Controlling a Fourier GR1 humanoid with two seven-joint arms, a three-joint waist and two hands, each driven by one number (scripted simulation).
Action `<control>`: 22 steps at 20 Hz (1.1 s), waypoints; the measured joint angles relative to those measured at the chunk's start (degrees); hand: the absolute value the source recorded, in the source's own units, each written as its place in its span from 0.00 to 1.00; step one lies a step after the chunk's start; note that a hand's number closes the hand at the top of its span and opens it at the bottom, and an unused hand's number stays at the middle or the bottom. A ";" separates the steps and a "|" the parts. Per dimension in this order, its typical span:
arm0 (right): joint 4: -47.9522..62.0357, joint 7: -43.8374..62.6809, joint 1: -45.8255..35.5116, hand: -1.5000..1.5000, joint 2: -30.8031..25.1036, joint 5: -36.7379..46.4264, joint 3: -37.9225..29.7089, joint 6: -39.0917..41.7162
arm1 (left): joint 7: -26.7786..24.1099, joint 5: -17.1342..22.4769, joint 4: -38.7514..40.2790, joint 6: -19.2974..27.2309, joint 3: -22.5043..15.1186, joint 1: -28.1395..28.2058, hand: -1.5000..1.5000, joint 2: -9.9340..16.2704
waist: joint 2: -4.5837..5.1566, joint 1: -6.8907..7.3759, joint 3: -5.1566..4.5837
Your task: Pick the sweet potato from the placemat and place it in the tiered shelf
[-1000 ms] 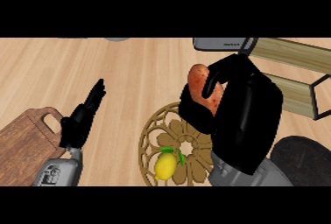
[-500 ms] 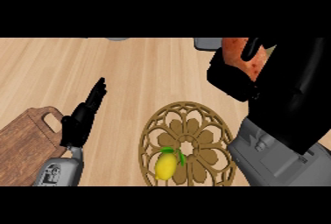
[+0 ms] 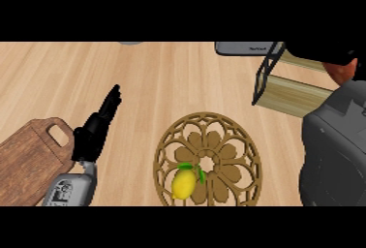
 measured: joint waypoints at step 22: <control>21.73 -15.00 0.85 1.00 -13.13 -0.85 -8.56 -12.91 | -0.91 -0.54 0.46 -0.60 0.03 0.39 0.50 -0.02 | 0.29 0.60 0.02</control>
